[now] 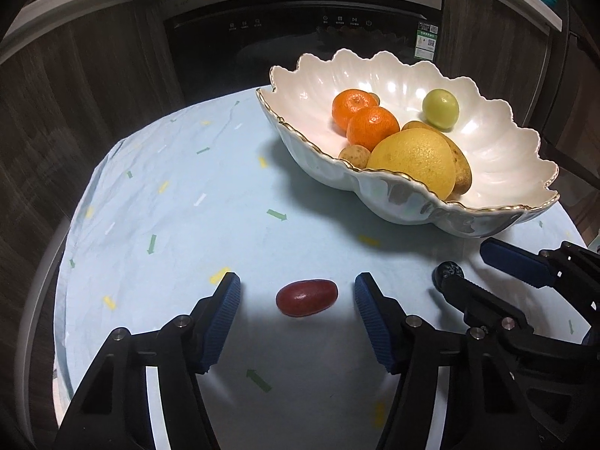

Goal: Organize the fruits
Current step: 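Close the left tool on the red date while the right tool grips the blueberry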

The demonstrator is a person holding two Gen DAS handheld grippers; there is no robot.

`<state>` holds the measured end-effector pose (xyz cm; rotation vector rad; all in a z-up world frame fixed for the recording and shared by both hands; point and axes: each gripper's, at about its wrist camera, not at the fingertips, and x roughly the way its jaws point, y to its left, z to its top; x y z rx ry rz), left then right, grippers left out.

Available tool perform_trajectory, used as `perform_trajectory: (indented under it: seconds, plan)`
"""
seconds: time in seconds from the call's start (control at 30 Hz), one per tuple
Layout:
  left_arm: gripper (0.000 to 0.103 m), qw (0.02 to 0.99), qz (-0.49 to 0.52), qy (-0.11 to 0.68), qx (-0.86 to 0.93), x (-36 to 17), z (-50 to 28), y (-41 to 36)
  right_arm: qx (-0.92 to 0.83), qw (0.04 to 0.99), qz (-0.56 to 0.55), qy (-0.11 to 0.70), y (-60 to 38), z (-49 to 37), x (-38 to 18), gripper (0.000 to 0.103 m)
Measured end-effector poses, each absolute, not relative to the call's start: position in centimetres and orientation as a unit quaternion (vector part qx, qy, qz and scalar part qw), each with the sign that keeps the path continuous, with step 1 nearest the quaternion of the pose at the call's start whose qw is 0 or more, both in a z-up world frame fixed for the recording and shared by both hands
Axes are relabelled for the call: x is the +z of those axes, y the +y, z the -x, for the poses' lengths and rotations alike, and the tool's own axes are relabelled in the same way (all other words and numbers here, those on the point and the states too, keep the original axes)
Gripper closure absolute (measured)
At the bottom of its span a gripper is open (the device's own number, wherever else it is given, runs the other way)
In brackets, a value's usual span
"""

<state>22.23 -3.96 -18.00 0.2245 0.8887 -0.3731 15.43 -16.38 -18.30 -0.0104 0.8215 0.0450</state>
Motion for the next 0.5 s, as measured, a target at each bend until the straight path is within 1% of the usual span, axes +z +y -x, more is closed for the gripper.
perform_trajectory:
  seconds: [0.17,0.27,0.37,0.5]
  plan:
    - [0.045,0.879,-0.107,0.428,-0.181,-18.4,-22.3,-4.2,0.029,0.913,0.004,0.408,-16.2,-15.9,-18.7,0.072]
    - [0.048,0.877,-0.102,0.433,-0.182,-18.7,-22.4,-4.2,0.029,0.91,0.001,0.413,-16.2,-16.1,-18.9,0.074]
    - [0.048,0.878,-0.097,0.432,-0.181,-18.8,-22.4,-4.2,0.031,0.907,-0.004,0.42,-16.2,-16.3,-19.1,0.079]
    - [0.049,0.879,-0.094,0.432,-0.181,-18.8,-22.4,-4.2,0.031,0.904,-0.004,0.425,-16.2,-16.6,-19.3,0.081]
